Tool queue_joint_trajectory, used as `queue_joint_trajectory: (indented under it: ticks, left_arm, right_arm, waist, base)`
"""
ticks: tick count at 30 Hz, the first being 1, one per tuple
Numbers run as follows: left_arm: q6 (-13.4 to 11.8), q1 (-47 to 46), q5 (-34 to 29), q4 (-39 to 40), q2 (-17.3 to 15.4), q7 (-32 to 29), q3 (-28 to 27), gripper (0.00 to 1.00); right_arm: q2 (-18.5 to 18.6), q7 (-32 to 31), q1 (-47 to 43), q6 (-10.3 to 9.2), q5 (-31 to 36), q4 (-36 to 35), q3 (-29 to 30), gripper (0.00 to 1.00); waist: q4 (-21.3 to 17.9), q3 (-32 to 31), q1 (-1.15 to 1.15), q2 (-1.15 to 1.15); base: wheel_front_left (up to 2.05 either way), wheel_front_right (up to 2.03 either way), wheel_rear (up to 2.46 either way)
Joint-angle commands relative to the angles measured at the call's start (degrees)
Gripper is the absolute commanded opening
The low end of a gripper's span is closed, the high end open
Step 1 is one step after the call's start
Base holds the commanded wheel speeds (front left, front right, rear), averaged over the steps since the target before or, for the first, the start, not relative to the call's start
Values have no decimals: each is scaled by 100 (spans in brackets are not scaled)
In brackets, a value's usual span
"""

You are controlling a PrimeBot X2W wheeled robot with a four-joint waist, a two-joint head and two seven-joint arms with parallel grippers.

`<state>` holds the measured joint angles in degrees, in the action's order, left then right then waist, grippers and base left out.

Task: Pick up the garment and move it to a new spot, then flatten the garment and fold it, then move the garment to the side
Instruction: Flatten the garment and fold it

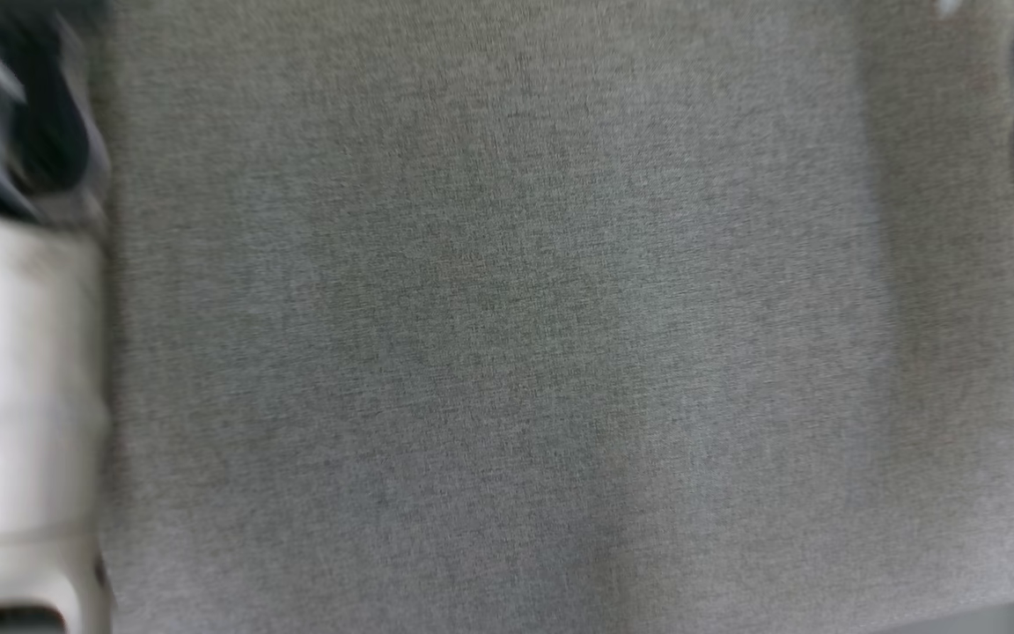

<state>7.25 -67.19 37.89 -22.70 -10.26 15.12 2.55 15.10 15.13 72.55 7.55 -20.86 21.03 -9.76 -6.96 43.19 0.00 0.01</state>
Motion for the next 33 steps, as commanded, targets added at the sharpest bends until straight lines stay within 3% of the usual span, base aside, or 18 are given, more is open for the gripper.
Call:
queue_joint_trajectory:
  ticks: [1, 5, 10, 17, 25, 33]
  left_arm:
    - [23, 535, 190, -81, -24, 0, 228, 0]
    - [8, 1640, 803, -418, -15, -32, 601, 0]
    - [3, 2879, 1390, -661, 1, -46, 696, 0]
    - [10, 4051, 2049, -584, 67, -114, 827, 0]
    - [14, 4967, 1911, -471, -10, -38, 1100, 0]
    - [-285, 5859, 1552, -546, 9, -3, 1086, 0]
  right_arm:
    - [137, -2, -614, -14, -173, 35, -184, 0]
    - [316, -486, -1596, -14, -645, 207, -607, 0]
    - [573, -1626, -2769, -14, -890, 151, -925, 0]
    - [537, -3075, -4247, -14, -1085, -283, -613, 0]
    - [435, -4832, -5846, -14, -742, -1267, 46, 0]
    - [123, -5952, -7150, -14, -395, -2211, 701, 0]
  waist:
    - [106, -846, 0, -1]
    - [140, -1607, 0, -1]
    - [97, -2413, 0, -1]
    - [4, -3134, 0, -1]
    - [60, -3715, 0, -1]
    - [140, -4100, 0, -1]
  base:
    - [0, 0, 0]
    - [0, 0, 0]
    - [0, 0, 0]
    - [0, 0, 0]
    - [0, 0, 0]
    - [0, 0, 0]
